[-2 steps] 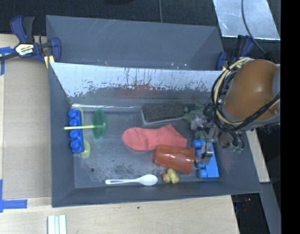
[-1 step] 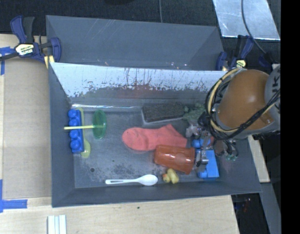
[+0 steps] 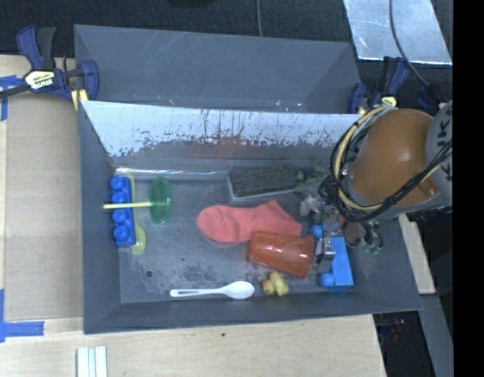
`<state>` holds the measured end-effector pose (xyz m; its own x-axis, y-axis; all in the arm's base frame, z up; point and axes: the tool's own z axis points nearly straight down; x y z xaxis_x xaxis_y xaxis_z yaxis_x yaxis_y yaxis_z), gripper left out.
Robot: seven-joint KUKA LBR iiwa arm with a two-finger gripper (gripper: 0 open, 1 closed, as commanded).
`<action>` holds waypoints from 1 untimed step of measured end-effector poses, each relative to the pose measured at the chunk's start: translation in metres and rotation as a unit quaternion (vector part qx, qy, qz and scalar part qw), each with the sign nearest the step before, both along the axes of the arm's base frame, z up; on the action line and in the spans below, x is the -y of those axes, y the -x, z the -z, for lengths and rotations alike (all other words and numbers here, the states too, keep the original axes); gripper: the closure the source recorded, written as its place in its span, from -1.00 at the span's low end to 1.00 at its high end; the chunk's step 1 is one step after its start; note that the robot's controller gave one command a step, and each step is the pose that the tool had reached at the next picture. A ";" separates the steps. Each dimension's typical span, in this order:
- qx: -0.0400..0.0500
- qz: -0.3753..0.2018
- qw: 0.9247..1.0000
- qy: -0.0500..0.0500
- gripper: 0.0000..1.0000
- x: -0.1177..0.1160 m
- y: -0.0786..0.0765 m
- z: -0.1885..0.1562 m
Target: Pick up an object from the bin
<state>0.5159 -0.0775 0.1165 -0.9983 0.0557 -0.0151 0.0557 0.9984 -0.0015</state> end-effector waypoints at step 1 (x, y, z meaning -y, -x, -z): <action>-0.003 0.042 0.999 -0.001 -1.00 -0.005 -0.006 0.025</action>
Offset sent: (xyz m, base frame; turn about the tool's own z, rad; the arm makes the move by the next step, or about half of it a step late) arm 0.0863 0.0277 -0.0351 0.3962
